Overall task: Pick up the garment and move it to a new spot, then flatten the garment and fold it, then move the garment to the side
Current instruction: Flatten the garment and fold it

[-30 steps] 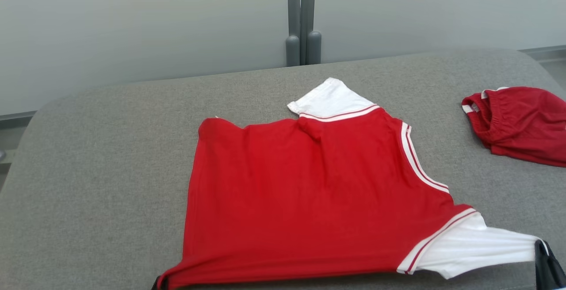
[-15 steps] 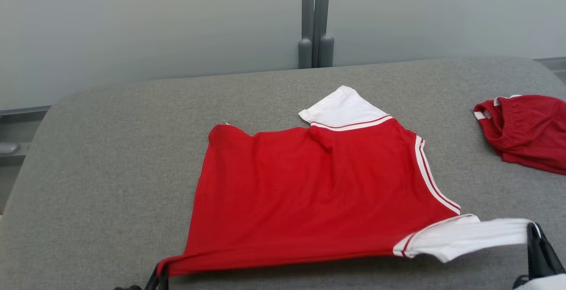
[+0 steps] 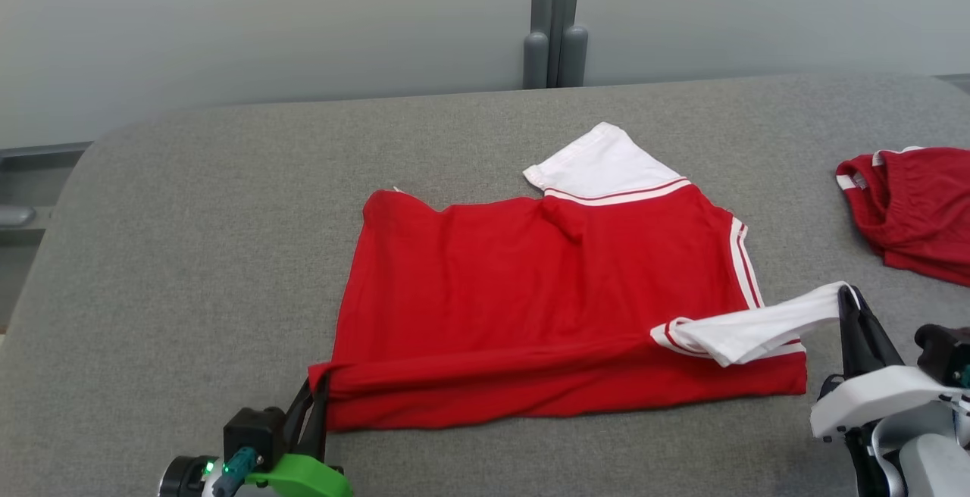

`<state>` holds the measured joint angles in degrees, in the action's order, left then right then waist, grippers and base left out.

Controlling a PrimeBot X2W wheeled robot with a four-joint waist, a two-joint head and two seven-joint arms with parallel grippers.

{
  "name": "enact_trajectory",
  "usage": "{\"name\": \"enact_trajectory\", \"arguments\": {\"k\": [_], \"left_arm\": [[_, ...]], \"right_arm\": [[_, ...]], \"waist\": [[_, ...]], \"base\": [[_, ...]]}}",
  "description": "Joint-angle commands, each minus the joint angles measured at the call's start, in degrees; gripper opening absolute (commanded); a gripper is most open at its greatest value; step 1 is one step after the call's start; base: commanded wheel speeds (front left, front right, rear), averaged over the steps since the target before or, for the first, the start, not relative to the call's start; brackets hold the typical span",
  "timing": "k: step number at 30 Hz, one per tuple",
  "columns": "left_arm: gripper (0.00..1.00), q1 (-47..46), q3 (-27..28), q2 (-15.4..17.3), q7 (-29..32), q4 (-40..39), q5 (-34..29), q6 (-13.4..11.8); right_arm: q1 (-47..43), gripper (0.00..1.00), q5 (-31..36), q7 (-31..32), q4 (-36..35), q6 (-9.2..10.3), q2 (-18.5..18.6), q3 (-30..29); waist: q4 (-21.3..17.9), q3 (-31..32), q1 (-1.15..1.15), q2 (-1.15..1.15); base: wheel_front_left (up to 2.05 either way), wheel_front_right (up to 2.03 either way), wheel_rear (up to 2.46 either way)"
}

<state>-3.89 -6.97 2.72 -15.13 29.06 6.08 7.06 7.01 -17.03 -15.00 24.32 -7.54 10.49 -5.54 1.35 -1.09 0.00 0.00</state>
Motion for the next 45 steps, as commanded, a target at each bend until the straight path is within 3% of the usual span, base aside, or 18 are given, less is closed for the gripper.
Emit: {"name": "enact_trajectory", "arguments": {"k": [1, 10, 23, 24, 25, 26, 35, 45], "left_arm": [[0.00, -1.79, -0.26, 0.37, 0.05, 0.51, 0.31, 0.19], [0.00, -6.49, -1.83, 0.37, 0.05, 3.25, 1.04, -0.58], [0.00, -10.21, -3.65, 0.37, 0.05, 4.73, 2.72, -1.63], [0.14, -10.45, -3.72, 0.37, 0.05, 4.81, 2.76, -1.78], [0.49, -10.62, -3.88, 0.37, 0.05, 4.96, 2.87, -2.05], [1.00, -10.71, -3.78, 0.37, 0.05, 4.85, 3.44, -2.36], [1.00, -7.38, -3.23, 0.35, 0.05, -0.56, 4.76, -4.82], [1.00, -2.50, -3.04, 0.35, 0.05, -2.34, 5.34, -5.05]], "right_arm": [[1.95, 0.00, 0.56, -0.22, 1.10, 0.12, 0.45, 0.06], [7.88, 0.00, 2.17, -0.22, 7.48, 0.12, 1.09, 0.41], [11.98, 0.00, 3.05, -0.22, 10.86, 0.12, 0.77, 0.00], [12.33, 0.48, 2.91, -0.22, 11.45, 0.12, 0.40, -0.33], [12.72, 1.00, 2.86, -0.22, 12.03, 0.11, 0.07, -0.42], [13.23, 1.00, 3.13, -0.23, 12.32, 0.12, -0.01, -0.53], [10.30, 1.00, 2.74, -0.19, 3.83, 0.12, -1.39, -4.38], [0.76, 1.00, 1.38, -0.19, 4.09, 0.11, -2.30, -2.05]], "waist": [[0.38, -1.33, 0.00, 0.00], [1.28, -4.51, 0.00, 0.00], [1.71, -7.70, 0.00, 0.00], [1.70, -7.87, 0.00, 0.00], [1.67, -8.03, 0.00, 0.00], [1.62, -8.18, 0.00, 0.00], [1.03, -8.02, 0.00, 0.00], [0.34, -6.38, 0.00, 0.00]], "base": [[0.00, 0.00, 0.00], [0.00, 0.00, 0.00], [0.00, 0.00, 0.00], [0.00, 0.00, 0.00], [0.00, 0.00, 0.00], [0.00, 0.00, 0.00], [0.00, 0.00, 0.00], [0.00, 0.00, 0.00]]}}
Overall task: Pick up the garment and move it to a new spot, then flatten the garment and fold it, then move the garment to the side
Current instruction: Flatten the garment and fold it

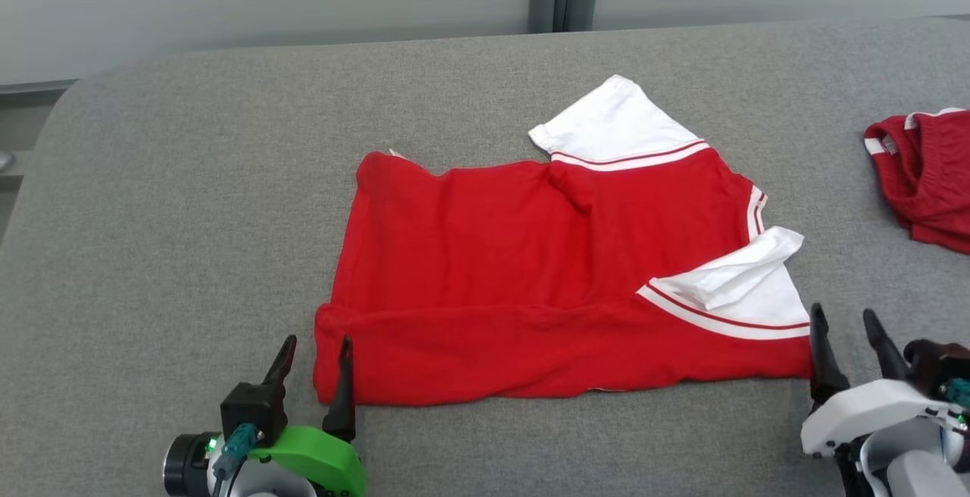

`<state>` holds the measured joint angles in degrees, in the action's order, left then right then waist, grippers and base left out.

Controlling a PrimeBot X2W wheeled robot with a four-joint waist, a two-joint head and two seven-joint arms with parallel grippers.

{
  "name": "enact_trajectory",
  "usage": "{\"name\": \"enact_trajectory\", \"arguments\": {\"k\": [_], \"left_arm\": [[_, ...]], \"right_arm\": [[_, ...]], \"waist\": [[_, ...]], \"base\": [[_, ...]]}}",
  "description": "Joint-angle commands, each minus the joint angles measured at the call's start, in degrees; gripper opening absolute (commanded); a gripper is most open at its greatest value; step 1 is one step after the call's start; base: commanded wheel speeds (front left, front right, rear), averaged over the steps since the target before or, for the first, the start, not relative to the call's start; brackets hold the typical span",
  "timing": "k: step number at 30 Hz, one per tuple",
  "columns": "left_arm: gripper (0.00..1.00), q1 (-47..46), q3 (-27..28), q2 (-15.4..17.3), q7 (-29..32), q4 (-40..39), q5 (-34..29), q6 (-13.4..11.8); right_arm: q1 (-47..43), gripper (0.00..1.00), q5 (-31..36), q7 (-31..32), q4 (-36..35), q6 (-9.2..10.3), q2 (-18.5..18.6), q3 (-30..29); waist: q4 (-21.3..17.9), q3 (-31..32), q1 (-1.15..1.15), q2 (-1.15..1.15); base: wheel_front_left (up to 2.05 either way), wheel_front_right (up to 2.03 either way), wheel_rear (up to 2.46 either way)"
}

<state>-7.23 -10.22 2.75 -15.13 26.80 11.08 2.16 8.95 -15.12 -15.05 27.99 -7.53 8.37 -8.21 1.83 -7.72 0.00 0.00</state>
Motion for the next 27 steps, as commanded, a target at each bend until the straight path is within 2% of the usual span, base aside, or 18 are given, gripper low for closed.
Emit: {"name": "enact_trajectory", "arguments": {"k": [1, 12, 17, 18, 19, 20, 21, 27], "left_arm": [[1.00, 1.13, 0.29, 0.33, 0.05, -0.15, 0.37, -0.13], [1.00, 1.58, -0.36, 0.32, 0.05, 0.13, 0.28, 0.06], [1.00, 1.34, -0.78, 0.32, 0.05, -0.04, 0.46, 0.08], [1.00, 1.35, -0.82, 0.32, 0.05, -0.10, 0.45, 0.08], [1.00, 1.35, -0.81, 0.32, 0.05, -0.17, 0.48, 0.02], [1.00, 1.35, -0.74, 0.32, 0.05, -0.24, 0.52, -0.04], [1.00, 1.34, -0.68, 0.32, 0.05, -0.26, 0.56, -0.06], [1.00, 1.54, -0.61, 0.32, 0.05, -0.07, 0.95, 0.07]], "right_arm": [[-1.74, 1.00, -0.75, -0.14, 0.73, 0.10, -0.19, 0.91], [-1.32, 1.00, -1.51, -0.15, 5.36, 0.10, -0.14, 1.57], [-0.23, 1.00, -2.20, -0.13, 9.97, 0.10, 0.24, 2.83], [-0.09, 0.75, -2.43, -0.11, 10.96, 0.10, 0.38, 3.12], [0.09, 0.43, -2.58, 0.00, 11.74, 0.10, 0.51, 3.33], [0.35, 0.31, -2.84, 0.01, 12.29, 0.10, 0.64, 3.44], [0.54, 0.00, -3.09, 0.02, 12.67, 0.11, 0.74, 3.50], [0.98, 0.00, -4.06, 0.02, 12.94, 0.17, 1.74, 3.69]], "waist": [[-0.16, 0.31, 0.00, 0.00], [0.80, 0.05, 0.00, 0.00], [1.63, -0.09, 0.00, 0.00], [1.77, -0.12, 0.00, 0.00], [1.87, -0.20, 0.00, 0.00], [1.94, -0.30, 0.00, 0.00], [1.99, -0.37, 0.00, 0.00], [1.86, -0.30, 0.00, 0.00]], "base": [[0.00, 0.00, 0.00], [0.00, 0.00, 0.00], [0.00, 0.00, 0.00], [0.00, 0.00, 0.00], [0.00, 0.00, 0.00], [0.00, 0.00, 0.00], [0.00, 0.00, 0.00], [0.00, 0.00, 0.00]]}}
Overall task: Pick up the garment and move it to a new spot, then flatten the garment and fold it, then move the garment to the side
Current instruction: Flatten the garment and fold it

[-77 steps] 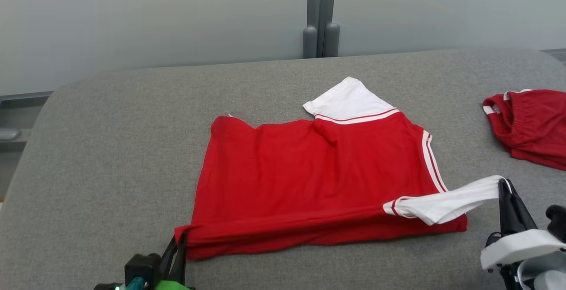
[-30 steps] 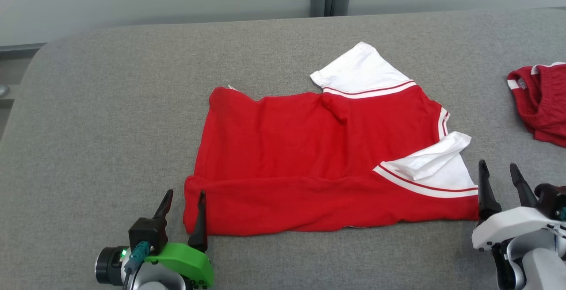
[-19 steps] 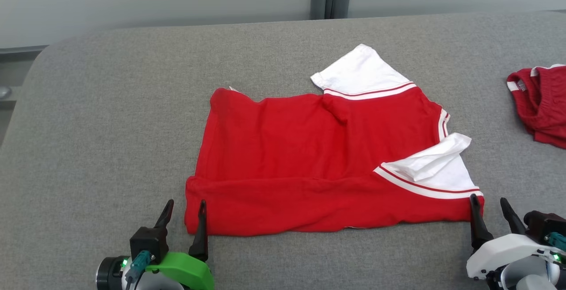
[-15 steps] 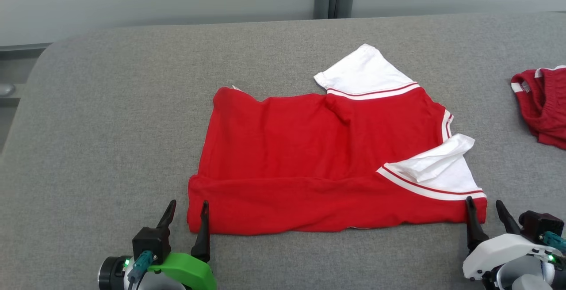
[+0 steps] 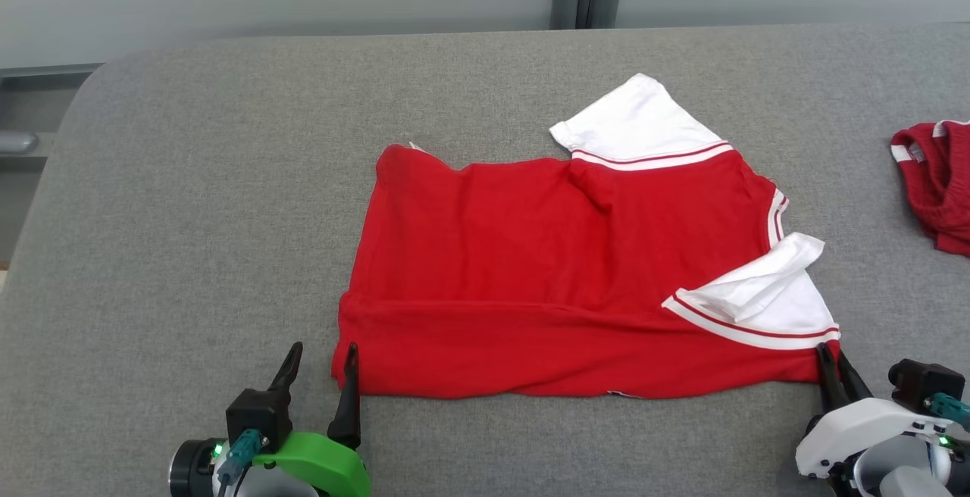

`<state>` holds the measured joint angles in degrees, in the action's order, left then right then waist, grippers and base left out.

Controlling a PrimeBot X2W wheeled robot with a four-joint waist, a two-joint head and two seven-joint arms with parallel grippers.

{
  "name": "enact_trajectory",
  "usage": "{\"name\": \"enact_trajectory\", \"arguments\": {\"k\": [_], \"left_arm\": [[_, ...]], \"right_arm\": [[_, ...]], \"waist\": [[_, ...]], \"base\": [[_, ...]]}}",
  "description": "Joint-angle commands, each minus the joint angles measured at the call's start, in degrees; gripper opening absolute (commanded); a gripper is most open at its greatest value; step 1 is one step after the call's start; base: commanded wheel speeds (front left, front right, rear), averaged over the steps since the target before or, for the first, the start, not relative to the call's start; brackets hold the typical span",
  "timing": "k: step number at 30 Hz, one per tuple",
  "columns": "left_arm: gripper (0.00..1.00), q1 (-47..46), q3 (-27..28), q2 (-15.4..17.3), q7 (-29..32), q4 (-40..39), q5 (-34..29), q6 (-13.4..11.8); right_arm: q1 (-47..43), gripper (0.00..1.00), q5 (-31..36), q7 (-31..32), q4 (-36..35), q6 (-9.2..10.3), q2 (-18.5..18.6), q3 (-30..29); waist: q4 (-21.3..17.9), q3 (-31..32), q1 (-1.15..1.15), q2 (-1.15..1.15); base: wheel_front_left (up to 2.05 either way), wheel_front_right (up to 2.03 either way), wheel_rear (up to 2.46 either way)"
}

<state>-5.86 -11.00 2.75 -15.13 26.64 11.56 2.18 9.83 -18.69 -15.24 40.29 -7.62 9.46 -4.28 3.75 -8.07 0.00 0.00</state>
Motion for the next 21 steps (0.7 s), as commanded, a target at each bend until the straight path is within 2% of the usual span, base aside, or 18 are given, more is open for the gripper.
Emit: {"name": "enact_trajectory", "arguments": {"k": [1, 7, 14, 21], "left_arm": [[1.00, 0.20, 0.17, 0.32, 0.05, 0.15, 0.66, 0.05], [1.00, -0.04, -0.51, 0.32, 0.05, 2.14, 2.56, 1.12], [1.00, -1.76, -2.92, 0.33, 0.05, 5.53, 8.75, 3.43], [0.98, -3.36, -5.19, 0.31, 0.08, 8.15, 11.85, 4.34]], "right_arm": [[0.09, 0.00, -0.64, 0.22, 0.18, 0.26, 0.84, -0.43], [-0.31, 0.00, -0.46, 0.14, -1.79, 0.21, 1.87, -1.09], [0.81, 0.00, -0.62, 0.13, -3.39, 0.20, 1.83, 0.10], [1.33, 0.00, -1.04, 0.13, -5.14, 0.19, 2.09, 1.24]], "waist": [[-0.15, 0.11, 0.00, 0.00], [-0.82, 0.14, 0.00, 0.00], [-1.86, -1.21, 0.00, 0.00], [-2.74, -2.35, 0.00, 0.00]], "base": [[0.00, 0.00, 0.00], [0.00, 0.00, 0.00], [0.00, 0.00, 0.00], [0.00, 0.00, 0.00]]}}
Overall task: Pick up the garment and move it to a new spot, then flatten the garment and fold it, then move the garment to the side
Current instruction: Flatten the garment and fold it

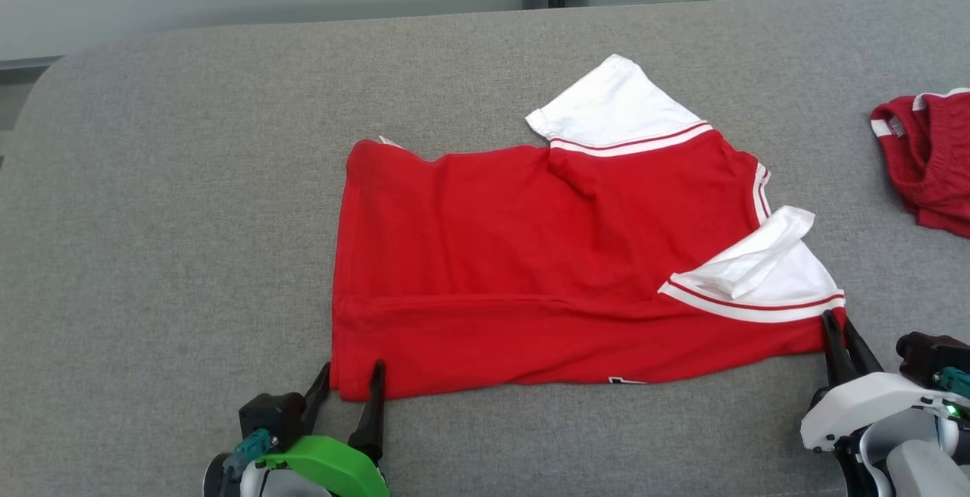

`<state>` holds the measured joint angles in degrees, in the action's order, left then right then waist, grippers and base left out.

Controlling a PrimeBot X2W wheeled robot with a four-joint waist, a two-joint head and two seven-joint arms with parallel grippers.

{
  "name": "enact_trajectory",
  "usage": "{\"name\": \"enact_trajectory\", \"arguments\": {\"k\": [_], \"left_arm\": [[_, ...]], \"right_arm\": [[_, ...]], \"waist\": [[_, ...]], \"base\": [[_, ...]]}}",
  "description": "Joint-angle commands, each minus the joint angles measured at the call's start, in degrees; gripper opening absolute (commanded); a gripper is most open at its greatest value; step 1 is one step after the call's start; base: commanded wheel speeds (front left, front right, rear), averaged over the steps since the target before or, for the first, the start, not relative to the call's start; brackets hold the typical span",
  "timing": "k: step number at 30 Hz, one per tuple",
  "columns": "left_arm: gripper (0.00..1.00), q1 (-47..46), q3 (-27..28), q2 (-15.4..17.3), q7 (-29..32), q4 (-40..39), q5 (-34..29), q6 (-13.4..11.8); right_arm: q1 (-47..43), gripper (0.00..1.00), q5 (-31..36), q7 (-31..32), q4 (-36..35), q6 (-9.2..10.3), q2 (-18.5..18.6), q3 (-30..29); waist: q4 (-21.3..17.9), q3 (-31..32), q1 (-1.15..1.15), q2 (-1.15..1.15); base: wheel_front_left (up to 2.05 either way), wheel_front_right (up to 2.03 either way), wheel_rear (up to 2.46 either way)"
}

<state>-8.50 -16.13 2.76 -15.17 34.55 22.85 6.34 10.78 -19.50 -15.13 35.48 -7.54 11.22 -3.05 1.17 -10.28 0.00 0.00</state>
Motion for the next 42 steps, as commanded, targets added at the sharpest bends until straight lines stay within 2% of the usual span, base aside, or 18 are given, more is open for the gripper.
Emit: {"name": "enact_trajectory", "arguments": {"k": [1, 2, 3, 12, 21, 29, 42], "left_arm": [[0.63, -0.89, -0.23, 0.30, 0.11, 0.11, 0.37, 0.27], [0.38, -0.96, -0.29, 0.30, 0.11, -0.06, 0.16, 0.41], [0.00, -1.00, -0.44, 0.30, 0.11, -0.19, -0.10, 0.52], [0.00, -0.28, -0.37, 0.32, 0.09, 0.93, -0.62, 1.02], [0.00, 2.34, 3.68, 0.72, 0.09, 2.96, -2.94, 1.06], [0.00, 4.80, 4.18, 0.75, 0.09, 5.09, -2.69, 1.05], [0.00, 6.87, 5.54, 1.82, 0.09, 10.92, -3.96, 1.05]], "right_arm": [[0.44, 0.00, -0.34, 0.02, -0.51, 0.12, 0.31, 0.02], [0.46, 0.00, -0.39, 0.02, -0.70, 0.12, 0.33, -0.07], [0.43, 0.00, -0.47, 0.02, -0.85, 0.12, 0.31, -0.21], [-0.01, 0.00, -0.31, 0.02, -0.76, 0.12, -0.13, -0.74], [-1.45, 0.00, -1.13, 0.01, 1.36, 0.13, -0.08, 0.59], [-3.59, 0.00, -2.38, -0.04, 3.03, 0.12, -0.65, 2.01], [-9.24, 0.00, -3.15, -0.06, 1.63, 0.14, -0.76, 2.76]], "waist": [[-0.24, -0.18, 0.00, 0.00], [-0.29, -0.18, 0.00, 0.00], [-0.31, -0.15, 0.00, 0.00], [-0.04, 1.33, 0.00, 0.00], [-0.34, 9.65, 0.00, 0.00], [-0.76, 13.65, 0.00, 0.00], [-1.34, 14.91, 0.00, 0.00]], "base": [[0.00, 0.00, 0.00], [0.00, 0.00, 0.00], [0.00, 0.00, 0.00], [0.00, 0.00, 0.00], [0.00, 0.00, 0.00], [0.00, 0.00, 0.00], [0.00, 0.00, 0.00]]}}
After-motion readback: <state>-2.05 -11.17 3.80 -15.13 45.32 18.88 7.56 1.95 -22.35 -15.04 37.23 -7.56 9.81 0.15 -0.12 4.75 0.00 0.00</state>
